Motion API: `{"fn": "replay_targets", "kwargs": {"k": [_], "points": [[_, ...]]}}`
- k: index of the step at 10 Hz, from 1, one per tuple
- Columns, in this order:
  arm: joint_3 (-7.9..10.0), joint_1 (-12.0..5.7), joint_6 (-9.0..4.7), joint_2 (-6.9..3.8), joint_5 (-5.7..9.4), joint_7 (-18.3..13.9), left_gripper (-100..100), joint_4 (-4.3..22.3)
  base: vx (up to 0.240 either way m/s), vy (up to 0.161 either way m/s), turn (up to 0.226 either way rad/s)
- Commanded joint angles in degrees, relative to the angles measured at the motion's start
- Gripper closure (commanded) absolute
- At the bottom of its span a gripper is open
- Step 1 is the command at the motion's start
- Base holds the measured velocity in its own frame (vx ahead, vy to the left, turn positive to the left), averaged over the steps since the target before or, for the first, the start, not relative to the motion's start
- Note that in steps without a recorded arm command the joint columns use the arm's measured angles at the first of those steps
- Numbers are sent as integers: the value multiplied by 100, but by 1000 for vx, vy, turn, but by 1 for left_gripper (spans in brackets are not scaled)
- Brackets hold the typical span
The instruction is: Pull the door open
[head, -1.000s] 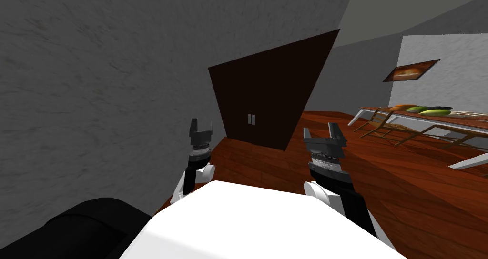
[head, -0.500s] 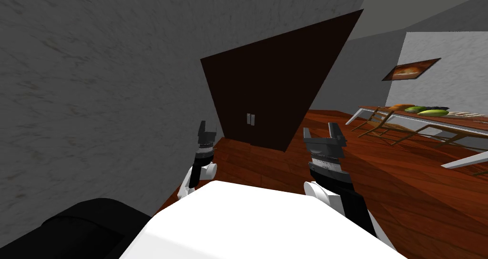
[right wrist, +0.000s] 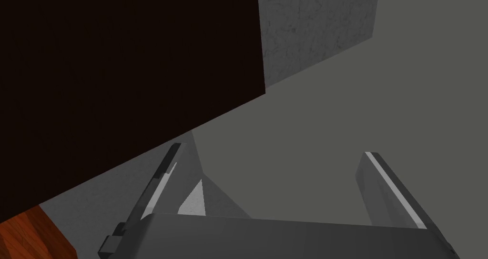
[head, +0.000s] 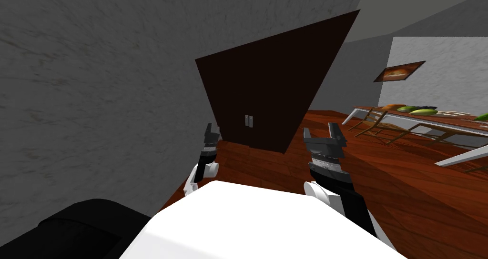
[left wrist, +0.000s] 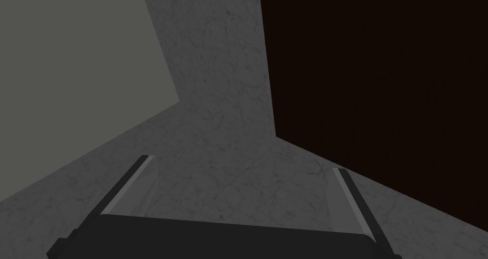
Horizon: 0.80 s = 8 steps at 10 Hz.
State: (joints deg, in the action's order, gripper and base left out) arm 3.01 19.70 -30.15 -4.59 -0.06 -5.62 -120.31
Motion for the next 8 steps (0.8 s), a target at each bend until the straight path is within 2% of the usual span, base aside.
{"fn": "replay_targets", "kwargs": {"k": [1,5,6,8], "points": [[-14,-88,70,-10,-3,3,-100,187,93,-4,-38],[-26,-282,204,-54,5,-3,-100,665,95,-5,-44],[-33,-382,273,-74,9,-6,-100,913,137,-4,-89],[-39,-485,344,-92,13,-10,-100,1165,133,4,-54]]}}
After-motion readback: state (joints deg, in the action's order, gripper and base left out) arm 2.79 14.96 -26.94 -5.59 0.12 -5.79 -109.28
